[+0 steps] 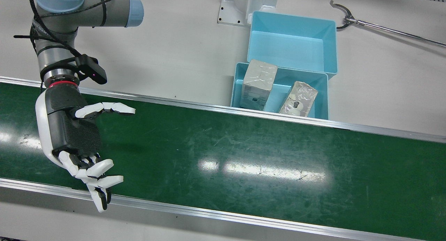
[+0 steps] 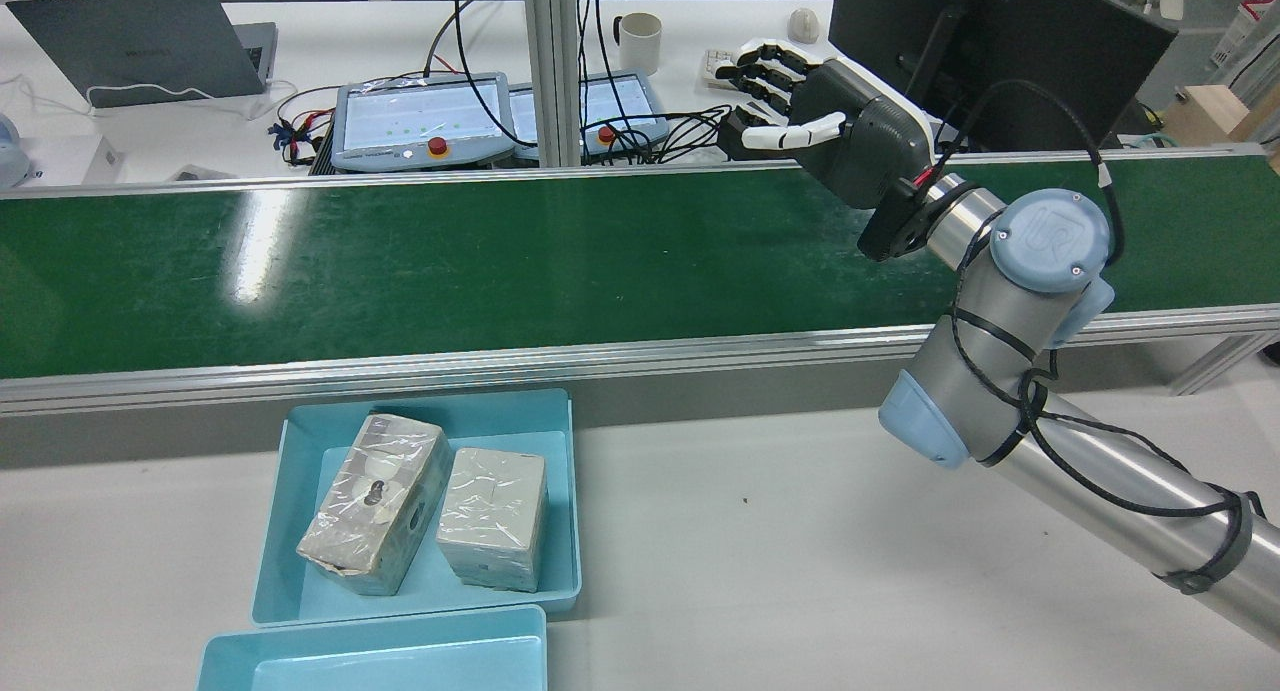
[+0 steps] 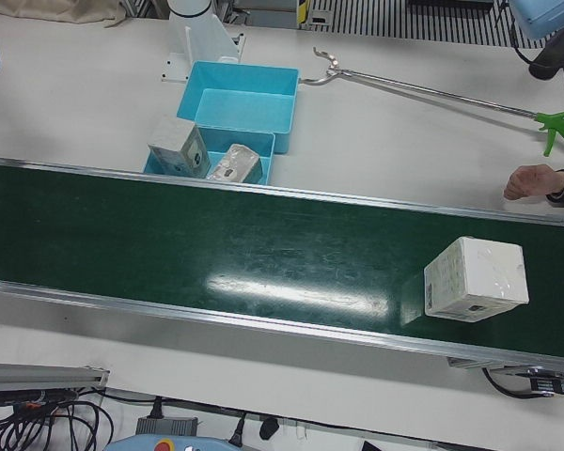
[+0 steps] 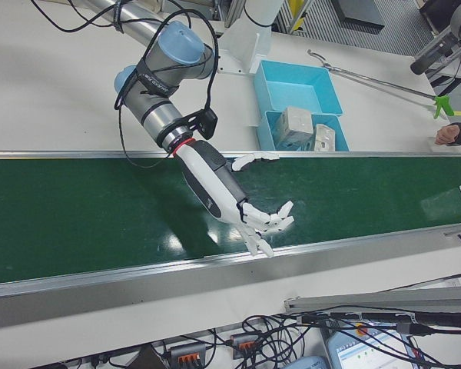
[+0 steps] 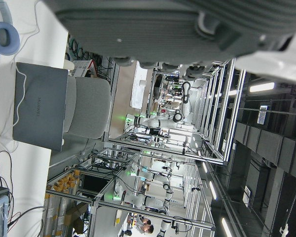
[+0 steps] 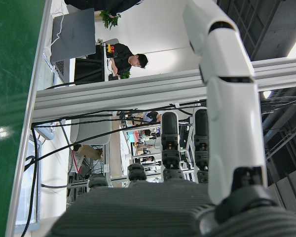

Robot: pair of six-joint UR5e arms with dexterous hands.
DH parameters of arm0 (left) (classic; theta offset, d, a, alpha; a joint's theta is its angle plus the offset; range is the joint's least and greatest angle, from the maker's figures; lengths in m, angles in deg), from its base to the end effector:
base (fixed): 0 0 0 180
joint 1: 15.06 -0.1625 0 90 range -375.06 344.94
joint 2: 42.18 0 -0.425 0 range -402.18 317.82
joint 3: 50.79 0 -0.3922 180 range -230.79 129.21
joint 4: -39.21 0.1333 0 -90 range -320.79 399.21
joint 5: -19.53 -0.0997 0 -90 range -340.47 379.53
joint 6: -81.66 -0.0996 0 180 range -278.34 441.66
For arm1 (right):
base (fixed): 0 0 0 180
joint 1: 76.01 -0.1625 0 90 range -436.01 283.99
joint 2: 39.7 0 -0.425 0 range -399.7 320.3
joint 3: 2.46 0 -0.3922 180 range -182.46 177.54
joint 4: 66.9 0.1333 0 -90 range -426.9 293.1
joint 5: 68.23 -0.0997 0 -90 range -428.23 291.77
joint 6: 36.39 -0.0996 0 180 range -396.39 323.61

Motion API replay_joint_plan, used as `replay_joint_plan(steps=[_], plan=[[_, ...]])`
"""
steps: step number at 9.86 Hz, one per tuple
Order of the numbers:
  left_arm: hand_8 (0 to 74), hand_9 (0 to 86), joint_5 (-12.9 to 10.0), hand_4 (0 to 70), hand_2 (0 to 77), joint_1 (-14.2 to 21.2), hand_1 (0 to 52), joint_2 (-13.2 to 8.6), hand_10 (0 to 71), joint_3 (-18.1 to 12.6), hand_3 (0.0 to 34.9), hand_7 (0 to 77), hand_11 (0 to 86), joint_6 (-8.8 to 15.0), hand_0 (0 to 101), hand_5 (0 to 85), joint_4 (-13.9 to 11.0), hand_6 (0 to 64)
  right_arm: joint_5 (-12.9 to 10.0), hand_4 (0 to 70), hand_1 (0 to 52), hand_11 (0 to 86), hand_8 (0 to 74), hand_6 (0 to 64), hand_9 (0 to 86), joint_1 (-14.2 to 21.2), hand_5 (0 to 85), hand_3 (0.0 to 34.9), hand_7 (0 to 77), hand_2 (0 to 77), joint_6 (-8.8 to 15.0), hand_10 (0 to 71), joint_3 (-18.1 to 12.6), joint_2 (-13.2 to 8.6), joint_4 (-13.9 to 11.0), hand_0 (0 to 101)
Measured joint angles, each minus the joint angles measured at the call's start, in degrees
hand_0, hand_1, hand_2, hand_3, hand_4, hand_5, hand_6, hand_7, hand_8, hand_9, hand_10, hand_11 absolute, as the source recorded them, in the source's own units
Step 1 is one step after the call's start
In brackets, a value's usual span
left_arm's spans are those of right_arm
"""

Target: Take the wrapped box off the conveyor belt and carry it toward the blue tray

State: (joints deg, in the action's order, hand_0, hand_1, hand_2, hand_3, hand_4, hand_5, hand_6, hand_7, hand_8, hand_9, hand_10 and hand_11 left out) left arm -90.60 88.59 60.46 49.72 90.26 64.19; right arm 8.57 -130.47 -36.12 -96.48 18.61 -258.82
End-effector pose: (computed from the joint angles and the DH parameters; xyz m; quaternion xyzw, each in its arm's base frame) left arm -0.2246 -0.5052 0.5256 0.0952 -0.6899 0.7174 0.0172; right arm -0.2629 -0.6364 0.3473 -0.1923 -0.8120 0.5459 0.0752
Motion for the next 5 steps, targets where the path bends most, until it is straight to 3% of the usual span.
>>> replay_joint_plan(steps=[2,5], plan=[[0.0,0.0,0.00,0.0,0.5,0.00,0.0,0.00,0.0,0.00,0.0,0.0,0.0,0.00,0,1.1,0.00,0.5,-0.06,18.0,18.0,1.6,2.2,8.7,6.0,-0.06,40.4,17.5,31.1,20.2,-0.07,0.5,0.18,0.07,0.07,51],[0.0,0.0,0.00,0.0,0.5,0.00,0.0,0.00,0.5,0.00,0.0,0.0,0.0,0.00,0,1.1,0.00,0.5,-0.06,18.5,18.0,1.6,2.2,8.7,9.3,-0.47,40.4,17.4,31.1,20.7,-0.12,0.0,0.24,0.12,0.14,51]])
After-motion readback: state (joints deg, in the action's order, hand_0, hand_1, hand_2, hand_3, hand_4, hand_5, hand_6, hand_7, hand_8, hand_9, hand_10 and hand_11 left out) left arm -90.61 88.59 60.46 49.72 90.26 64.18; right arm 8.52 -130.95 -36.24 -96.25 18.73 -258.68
